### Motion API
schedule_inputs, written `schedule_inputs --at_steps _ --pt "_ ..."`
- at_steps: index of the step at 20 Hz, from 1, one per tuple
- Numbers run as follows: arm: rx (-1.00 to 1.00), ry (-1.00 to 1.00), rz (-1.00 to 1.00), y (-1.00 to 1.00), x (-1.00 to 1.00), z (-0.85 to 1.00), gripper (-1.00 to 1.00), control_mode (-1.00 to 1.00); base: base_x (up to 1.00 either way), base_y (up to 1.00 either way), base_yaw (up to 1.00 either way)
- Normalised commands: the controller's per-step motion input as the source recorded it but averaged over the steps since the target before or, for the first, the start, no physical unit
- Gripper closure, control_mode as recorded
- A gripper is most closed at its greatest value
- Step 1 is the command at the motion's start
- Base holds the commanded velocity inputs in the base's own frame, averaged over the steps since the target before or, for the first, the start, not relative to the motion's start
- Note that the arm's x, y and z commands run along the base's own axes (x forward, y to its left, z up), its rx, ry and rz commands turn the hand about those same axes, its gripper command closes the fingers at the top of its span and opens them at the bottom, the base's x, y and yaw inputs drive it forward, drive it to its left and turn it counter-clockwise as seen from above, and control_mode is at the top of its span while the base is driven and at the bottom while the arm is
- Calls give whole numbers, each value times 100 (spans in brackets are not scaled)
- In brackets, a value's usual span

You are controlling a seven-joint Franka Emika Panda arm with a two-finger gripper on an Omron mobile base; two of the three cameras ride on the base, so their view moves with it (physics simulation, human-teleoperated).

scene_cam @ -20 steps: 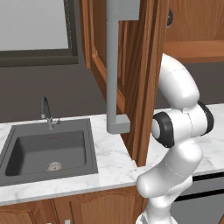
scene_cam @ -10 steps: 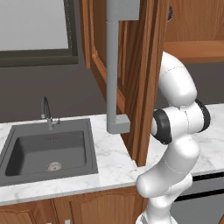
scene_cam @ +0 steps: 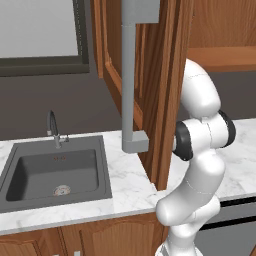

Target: Get the candle and the liquor from the cabinet and move them to the dining counter.

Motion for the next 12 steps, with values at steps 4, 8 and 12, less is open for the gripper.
schedule_inputs --at_steps 4,8,12 --pt "0 2 0 10 21 0 -100 -100 0 0 0" --pt "0 4 0 10 11 0 -100 -100 0 0 0" --pt "0 4 0 8 4 0 -100 -100 0 0 0"
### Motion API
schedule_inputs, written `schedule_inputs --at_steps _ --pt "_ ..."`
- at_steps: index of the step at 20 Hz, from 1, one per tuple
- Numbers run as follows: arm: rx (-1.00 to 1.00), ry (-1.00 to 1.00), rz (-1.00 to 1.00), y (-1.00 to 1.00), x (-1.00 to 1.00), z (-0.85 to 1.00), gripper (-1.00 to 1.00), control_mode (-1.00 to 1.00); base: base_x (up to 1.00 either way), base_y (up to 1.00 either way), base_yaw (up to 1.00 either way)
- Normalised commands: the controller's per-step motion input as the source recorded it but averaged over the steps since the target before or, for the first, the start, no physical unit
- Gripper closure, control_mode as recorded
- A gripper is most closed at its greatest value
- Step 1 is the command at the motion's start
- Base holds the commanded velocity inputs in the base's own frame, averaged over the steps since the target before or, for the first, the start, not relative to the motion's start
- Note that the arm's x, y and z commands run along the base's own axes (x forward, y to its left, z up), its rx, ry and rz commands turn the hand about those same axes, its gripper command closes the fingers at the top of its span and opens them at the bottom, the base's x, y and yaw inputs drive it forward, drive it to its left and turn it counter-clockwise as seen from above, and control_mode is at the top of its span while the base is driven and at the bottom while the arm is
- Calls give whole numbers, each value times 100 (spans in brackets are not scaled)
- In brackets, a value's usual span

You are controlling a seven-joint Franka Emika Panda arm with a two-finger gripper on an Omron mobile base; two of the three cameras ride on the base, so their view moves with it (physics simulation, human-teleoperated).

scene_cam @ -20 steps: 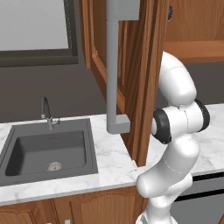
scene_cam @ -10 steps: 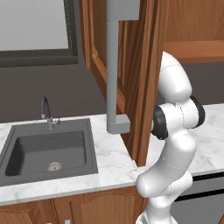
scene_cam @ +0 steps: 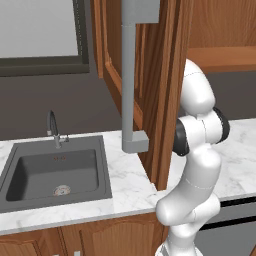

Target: Get the candle and the liquor from the cabinet and move them to the dining counter.

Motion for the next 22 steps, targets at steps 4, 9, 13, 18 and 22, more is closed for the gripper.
schedule_inputs --at_steps 4,9,13,18,22 --pt "0 3 0 0 0 0 -100 -100 0 0 0" --pt "0 0 0 0 0 0 -100 -100 0 0 0" --pt "0 0 0 0 0 0 -100 -100 0 0 0" --pt "0 0 0 0 0 0 -100 -100 0 0 0" --pt "0 0 0 0 0 0 -100 -100 0 0 0"
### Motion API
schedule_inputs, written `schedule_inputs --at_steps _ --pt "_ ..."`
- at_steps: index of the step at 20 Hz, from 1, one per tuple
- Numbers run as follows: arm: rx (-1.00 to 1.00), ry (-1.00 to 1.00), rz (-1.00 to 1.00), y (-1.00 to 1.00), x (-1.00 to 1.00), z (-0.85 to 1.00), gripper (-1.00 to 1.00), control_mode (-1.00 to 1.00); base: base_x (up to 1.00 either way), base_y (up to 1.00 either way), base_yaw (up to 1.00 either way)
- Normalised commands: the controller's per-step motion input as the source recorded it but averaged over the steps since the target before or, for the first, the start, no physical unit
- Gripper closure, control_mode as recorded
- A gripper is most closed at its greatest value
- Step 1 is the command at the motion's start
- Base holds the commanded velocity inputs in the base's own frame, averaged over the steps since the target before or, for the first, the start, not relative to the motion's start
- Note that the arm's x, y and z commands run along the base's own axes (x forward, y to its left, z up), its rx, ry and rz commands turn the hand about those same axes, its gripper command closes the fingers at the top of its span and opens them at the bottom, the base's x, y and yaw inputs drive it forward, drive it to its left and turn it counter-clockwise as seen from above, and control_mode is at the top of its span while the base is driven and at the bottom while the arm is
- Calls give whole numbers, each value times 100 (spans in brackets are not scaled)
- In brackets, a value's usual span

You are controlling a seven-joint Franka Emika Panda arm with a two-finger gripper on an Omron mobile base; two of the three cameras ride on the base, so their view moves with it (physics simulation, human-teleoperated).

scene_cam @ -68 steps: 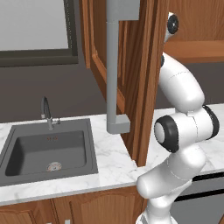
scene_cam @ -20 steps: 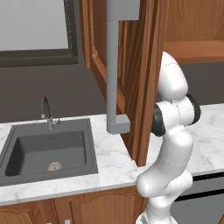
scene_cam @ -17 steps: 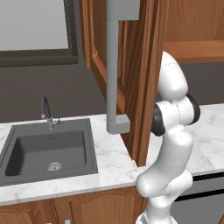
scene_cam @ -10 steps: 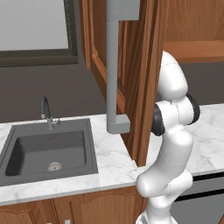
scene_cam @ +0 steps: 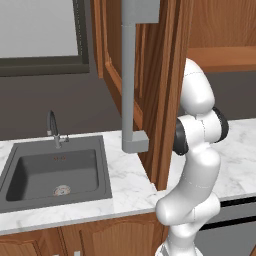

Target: Get the candle and the liquor from the cabinet and move them to the dining counter.

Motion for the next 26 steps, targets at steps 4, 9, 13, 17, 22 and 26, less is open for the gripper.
schedule_inputs --at_steps 4,9,13,17,22,26 --pt "0 0 0 0 0 0 -100 -100 0 0 0" --pt "0 0 0 0 0 0 -100 -100 0 0 0" --pt "0 0 0 0 0 0 -100 -100 0 0 0" --pt "0 0 0 0 0 0 -100 -100 0 0 0" --pt "0 0 0 0 0 0 100 -100 0 0 0" --pt "0 0 0 0 0 0 100 -100 0 0 0"
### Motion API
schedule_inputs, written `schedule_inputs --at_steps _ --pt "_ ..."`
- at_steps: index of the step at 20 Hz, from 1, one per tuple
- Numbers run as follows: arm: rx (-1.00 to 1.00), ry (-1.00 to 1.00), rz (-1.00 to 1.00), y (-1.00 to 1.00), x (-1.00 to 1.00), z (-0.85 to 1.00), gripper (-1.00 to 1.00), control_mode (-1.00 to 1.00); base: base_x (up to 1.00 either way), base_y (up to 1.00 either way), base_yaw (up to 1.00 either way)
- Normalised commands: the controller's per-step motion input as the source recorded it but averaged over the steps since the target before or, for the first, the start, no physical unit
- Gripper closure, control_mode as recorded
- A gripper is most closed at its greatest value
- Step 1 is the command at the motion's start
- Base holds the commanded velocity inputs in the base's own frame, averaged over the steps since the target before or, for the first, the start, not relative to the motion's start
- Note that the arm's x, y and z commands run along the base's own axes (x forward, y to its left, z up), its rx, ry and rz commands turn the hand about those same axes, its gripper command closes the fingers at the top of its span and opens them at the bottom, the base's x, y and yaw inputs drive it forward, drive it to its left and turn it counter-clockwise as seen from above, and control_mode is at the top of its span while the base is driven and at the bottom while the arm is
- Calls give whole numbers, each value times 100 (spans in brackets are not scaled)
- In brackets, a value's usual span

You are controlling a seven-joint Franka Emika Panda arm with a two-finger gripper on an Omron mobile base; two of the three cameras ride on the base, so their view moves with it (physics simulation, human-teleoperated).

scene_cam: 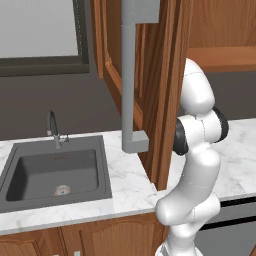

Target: Get the candle and the liquor from the cabinet and move them to the dining counter.

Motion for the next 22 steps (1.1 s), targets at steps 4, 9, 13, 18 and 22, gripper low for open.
schedule_inputs --at_steps 4,9,13,18,22 --pt "0 0 0 0 0 0 100 -100 0 0 0" --pt "0 0 0 0 0 0 100 -100 0 0 0" --pt "0 0 0 0 0 0 100 -100 0 0 0" --pt "0 0 0 0 0 0 100 -100 0 0 0" --pt "0 -2 0 0 -4 0 100 -100 0 0 0"
